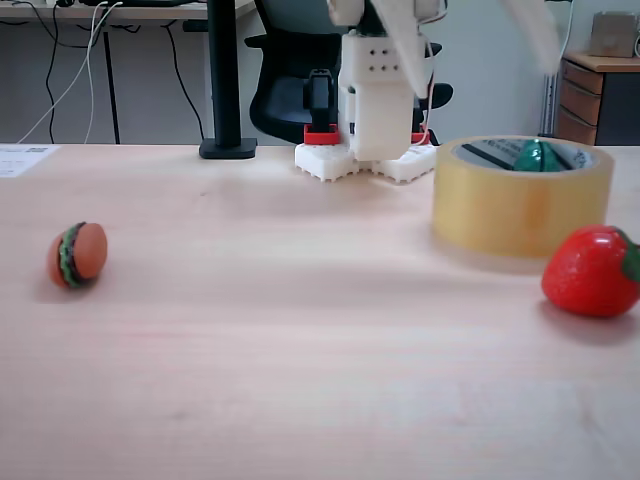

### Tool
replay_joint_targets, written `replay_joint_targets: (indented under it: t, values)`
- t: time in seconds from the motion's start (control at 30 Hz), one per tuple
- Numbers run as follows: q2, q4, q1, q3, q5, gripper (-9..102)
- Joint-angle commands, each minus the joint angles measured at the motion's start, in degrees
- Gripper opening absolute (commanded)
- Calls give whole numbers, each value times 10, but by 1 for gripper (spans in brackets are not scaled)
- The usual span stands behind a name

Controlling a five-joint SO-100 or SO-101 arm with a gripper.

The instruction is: Grasp a cucumber and put it in the hole.

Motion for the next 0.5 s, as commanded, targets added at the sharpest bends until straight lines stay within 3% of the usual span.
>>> replay_joint_targets:
  t: [0.0,0.47]
  values:
    - [1,-14,42,4,-1,31]
    - [70,-15,105,97,-1,27]
